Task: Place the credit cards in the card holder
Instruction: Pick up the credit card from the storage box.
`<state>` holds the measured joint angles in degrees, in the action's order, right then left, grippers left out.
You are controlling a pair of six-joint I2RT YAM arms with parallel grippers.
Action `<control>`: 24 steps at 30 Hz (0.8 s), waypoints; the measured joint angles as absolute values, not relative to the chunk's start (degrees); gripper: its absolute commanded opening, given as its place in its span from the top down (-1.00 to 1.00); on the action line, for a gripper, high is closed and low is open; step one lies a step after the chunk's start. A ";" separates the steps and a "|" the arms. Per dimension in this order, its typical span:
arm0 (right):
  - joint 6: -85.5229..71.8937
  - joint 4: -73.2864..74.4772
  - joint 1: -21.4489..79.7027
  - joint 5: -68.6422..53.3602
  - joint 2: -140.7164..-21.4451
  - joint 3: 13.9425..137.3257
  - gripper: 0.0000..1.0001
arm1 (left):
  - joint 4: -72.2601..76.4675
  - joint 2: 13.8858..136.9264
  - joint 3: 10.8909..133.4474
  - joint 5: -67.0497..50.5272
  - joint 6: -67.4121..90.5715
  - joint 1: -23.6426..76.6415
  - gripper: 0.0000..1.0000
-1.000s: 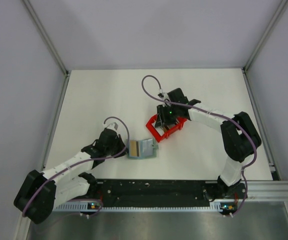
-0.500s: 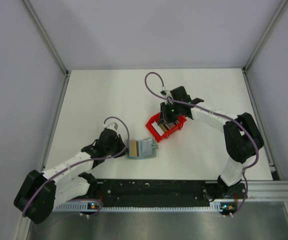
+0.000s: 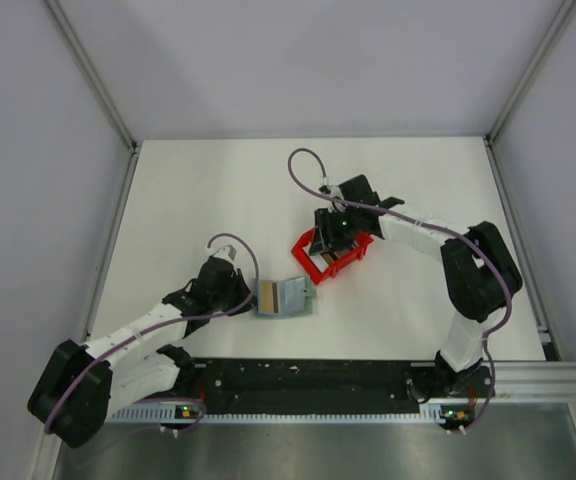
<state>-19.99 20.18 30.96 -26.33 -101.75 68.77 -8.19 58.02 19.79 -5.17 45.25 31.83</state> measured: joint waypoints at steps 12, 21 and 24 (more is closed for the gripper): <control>-20.43 20.16 30.96 -29.47 -104.66 68.77 0.20 | -8.16 58.02 19.79 -5.19 45.25 31.86 1.00; -21.17 19.99 30.94 -31.64 -104.66 68.77 0.42 | -8.16 58.02 19.79 -5.37 45.25 31.86 1.00; -21.19 19.97 30.94 -31.97 -104.66 68.77 0.48 | -8.16 58.02 19.79 -5.37 45.25 31.86 1.00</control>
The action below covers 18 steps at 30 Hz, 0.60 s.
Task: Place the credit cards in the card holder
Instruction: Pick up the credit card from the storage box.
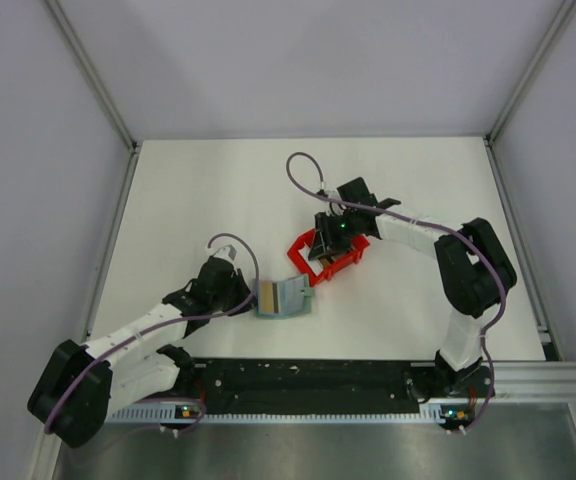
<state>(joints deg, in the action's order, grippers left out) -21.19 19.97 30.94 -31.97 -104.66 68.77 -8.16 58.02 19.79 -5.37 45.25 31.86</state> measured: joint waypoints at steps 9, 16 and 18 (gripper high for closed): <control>-21.23 19.84 30.94 -32.47 -104.62 68.77 0.67 | -8.16 58.02 19.79 -5.39 45.25 31.86 1.00; -21.23 19.86 30.87 -32.21 -103.63 68.77 0.97 | -8.14 58.02 19.79 -5.45 45.25 31.86 1.00; -21.15 19.86 30.83 -31.77 -103.31 68.77 1.00 | -8.14 58.02 19.79 -5.54 45.25 31.86 1.00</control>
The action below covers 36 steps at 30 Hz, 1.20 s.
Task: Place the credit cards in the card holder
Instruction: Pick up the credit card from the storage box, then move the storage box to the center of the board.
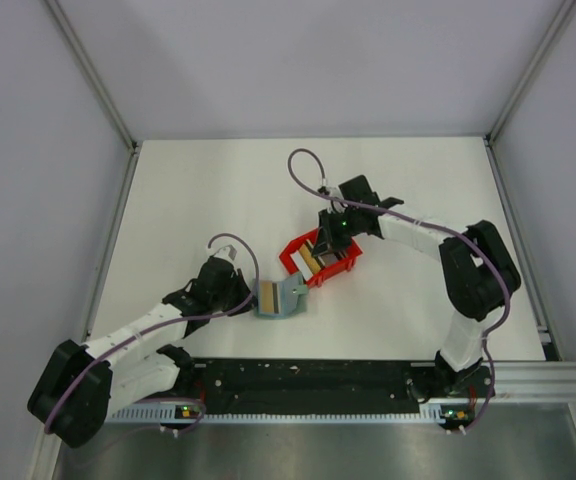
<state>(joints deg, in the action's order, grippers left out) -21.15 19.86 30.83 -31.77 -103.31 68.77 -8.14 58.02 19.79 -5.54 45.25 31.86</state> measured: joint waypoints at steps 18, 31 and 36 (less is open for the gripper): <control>-25.21 16.56 34.57 -14.13 -86.83 63.18 1.00 | -10.96 54.26 21.26 -6.20 45.23 31.86 1.00; -33.98 8.38 49.36 -5.37 -91.74 58.65 1.00 | -22.00 47.68 23.07 -4.23 44.82 31.86 1.00; -33.08 8.82 48.10 -1.80 -95.35 58.98 1.00 | -24.64 46.68 23.11 -3.11 44.77 31.86 1.00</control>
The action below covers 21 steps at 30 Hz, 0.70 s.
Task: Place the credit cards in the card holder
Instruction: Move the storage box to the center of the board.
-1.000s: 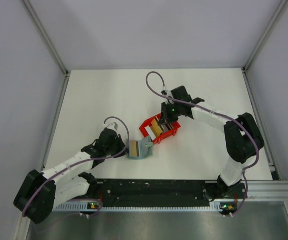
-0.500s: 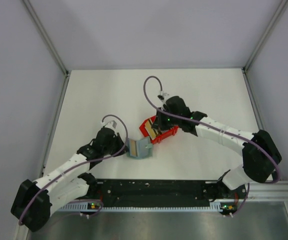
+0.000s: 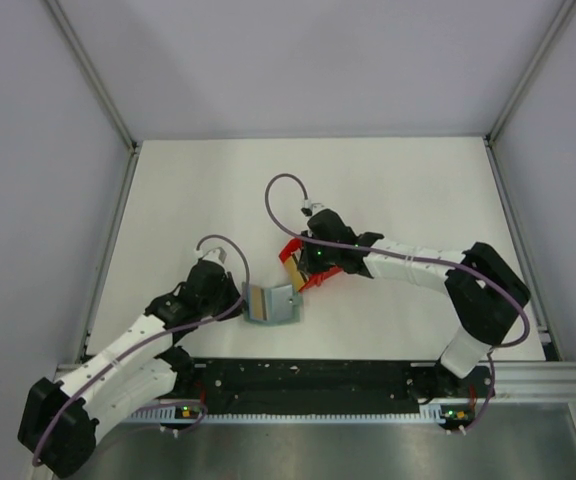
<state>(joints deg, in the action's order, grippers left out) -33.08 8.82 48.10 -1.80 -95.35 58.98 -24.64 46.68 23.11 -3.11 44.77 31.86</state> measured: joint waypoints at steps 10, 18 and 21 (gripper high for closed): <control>-30.15 8.56 41.08 -0.73 -93.12 58.48 1.00 | -23.49 48.27 23.05 -2.76 43.59 31.86 1.00; -35.79 8.12 45.45 -1.98 -88.75 57.23 1.00 | -17.23 48.18 21.63 -5.80 45.41 31.86 1.00; -41.15 5.52 51.18 0.54 -86.87 56.16 1.00 | -15.94 47.35 21.52 -6.50 46.63 31.86 1.00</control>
<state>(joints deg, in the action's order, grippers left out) -41.15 5.52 51.18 0.54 -86.87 56.16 -15.94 47.35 21.52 -6.50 46.63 31.86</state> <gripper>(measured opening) 0.005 0.015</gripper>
